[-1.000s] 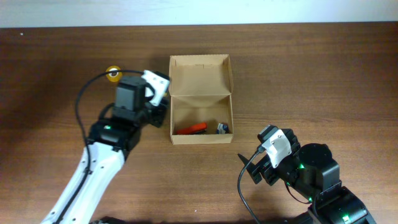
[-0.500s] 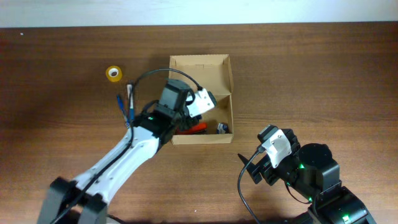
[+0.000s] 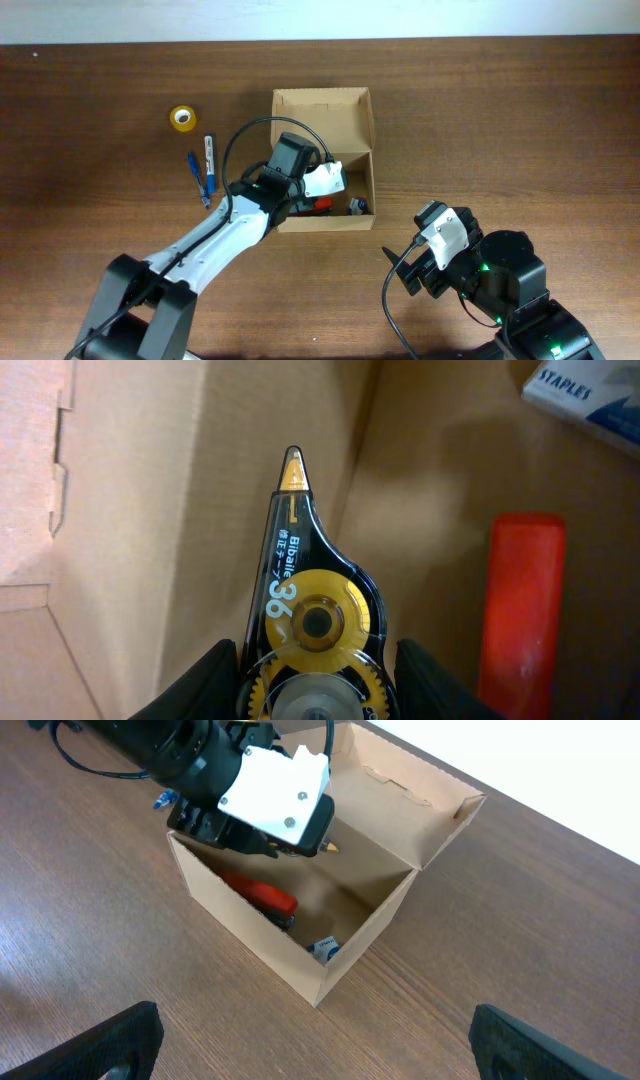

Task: Pack container
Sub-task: 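Carry the correction tape into the box with the left gripper, then open the left gripper to drop the correction tape and lift out, then move the left gripper over the clear tape roll, then lower the left gripper and close it on the tape roll, then lift the tape roll and carry it into the box with the left gripper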

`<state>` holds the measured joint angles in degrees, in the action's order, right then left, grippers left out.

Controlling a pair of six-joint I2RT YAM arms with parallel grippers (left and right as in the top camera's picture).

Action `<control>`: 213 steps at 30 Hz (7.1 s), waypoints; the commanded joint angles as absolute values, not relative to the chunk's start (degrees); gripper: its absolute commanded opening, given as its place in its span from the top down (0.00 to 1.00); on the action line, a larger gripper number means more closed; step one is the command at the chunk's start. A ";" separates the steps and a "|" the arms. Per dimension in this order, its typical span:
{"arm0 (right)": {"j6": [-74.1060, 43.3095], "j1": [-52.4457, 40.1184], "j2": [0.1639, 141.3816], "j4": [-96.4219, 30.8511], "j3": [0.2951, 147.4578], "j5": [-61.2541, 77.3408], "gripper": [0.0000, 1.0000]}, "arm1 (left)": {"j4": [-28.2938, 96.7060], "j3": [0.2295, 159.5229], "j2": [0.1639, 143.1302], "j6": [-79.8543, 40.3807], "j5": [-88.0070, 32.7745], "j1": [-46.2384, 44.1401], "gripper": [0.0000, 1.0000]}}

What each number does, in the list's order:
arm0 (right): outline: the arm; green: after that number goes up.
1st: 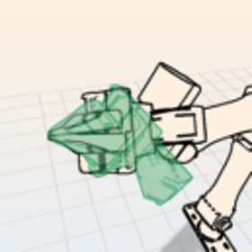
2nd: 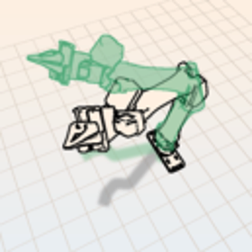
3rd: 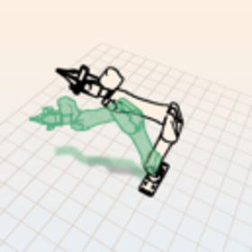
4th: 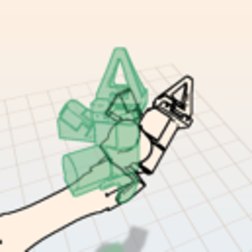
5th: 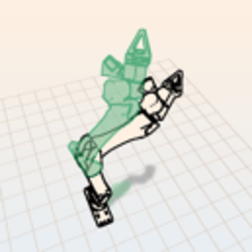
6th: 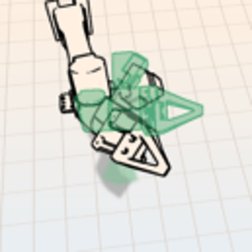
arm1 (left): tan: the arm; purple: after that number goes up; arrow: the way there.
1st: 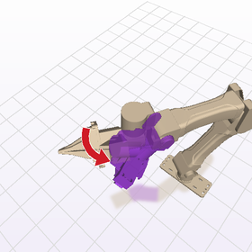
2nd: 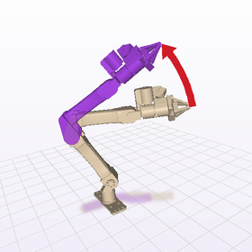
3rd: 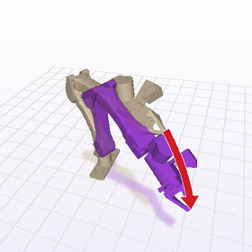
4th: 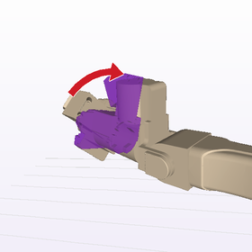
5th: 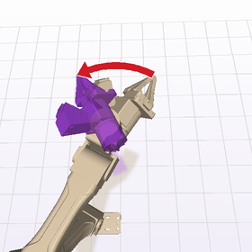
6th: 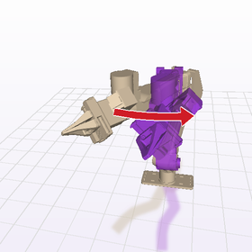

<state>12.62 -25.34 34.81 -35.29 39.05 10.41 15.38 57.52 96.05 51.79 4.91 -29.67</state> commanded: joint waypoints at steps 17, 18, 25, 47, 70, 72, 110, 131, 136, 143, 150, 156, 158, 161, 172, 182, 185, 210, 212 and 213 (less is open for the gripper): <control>12.88 -25.82 34.87 -35.14 38.83 9.87 0.01 | 16.67 57.95 96.75 53.87 5.21 -29.89 0.76; 12.88 -25.82 34.87 -35.14 38.83 9.87 0.01 | 16.47 57.95 96.75 53.89 5.21 -29.89 0.70; 12.88 -25.82 34.87 -35.14 38.83 9.87 0.01 | 16.47 57.95 96.75 53.84 5.23 -29.89 0.53; 12.88 -25.82 34.87 -35.14 38.83 9.87 0.01 | 13.93 62.61 90.21 45.15 5.87 -29.85 0.41; 12.88 -25.82 34.87 -35.14 38.83 9.87 0.01 | 23.44 64.07 76.27 16.99 5.76 -8.03 0.45; 12.88 -25.82 34.87 -35.14 38.83 9.87 0.01 | 23.49 64.07 76.27 16.67 5.02 -6.52 0.44; 12.88 -25.82 34.87 -35.14 38.83 9.87 0.01 | 52.66 110.28 116.31 -2.37 5.34 4.38 0.00; 12.88 -25.82 34.87 -35.14 38.83 9.87 0.01 | 63.00 136.22 146.32 0.27 3.22 5.39 0.00; 12.88 -25.82 34.87 -35.14 38.83 9.87 0.01 | 62.96 136.18 148.29 0.91 3.25 5.43 0.00; 12.88 -25.82 34.87 -35.14 38.83 9.87 0.01 | 61.43 136.18 150.82 0.89 3.42 5.69 0.00; 12.88 -25.82 34.87 -35.14 38.83 9.87 0.01 | 60.95 136.18 151.39 0.89 3.44 6.92 0.01; 12.88 -25.82 34.87 -35.14 38.83 9.87 0.01 | 61.19 136.14 151.41 0.86 3.16 7.73 0.25; 12.88 -25.82 34.87 -35.14 38.83 9.87 0.01 | 61.45 136.11 151.44 0.89 3.18 7.73 0.27; 12.88 -25.82 34.87 -35.14 38.83 9.87 0.01 | 62.22 136.11 151.76 0.89 2.63 7.73 0.32; 12.88 -25.82 34.87 -35.14 38.83 9.87 0.01 | 63.86 136.03 152.09 0.89 2.33 7.66 0.48; 12.88 -25.82 34.87 -35.14 38.83 9.87 0.01 | 67.16 137.51 152.03 -0.16 2.33 7.22 0.63; 12.88 -25.82 34.87 -35.14 38.83 9.87 0.01 | 70.26 141.58 152.03 -0.45 2.33 6.46 0.68; 12.88 -25.82 34.87 -35.14 38.83 9.87 0.01 | 87.24 174.87 143.90 4.86 2.81 -12.88 0.70; 12.88 -25.82 34.87 -35.14 38.83 9.87 0.01 | 88.77 174.87 142.21 4.84 2.79 -14.17 0.69; 12.88 -25.82 34.87 -35.14 38.83 9.87 0.01 | 89.30 174.84 141.18 4.82 2.79 -14.74 0.70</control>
<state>12.64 -25.34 34.81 -35.29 39.05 10.41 88.49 173.64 146.65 3.88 2.76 -14.26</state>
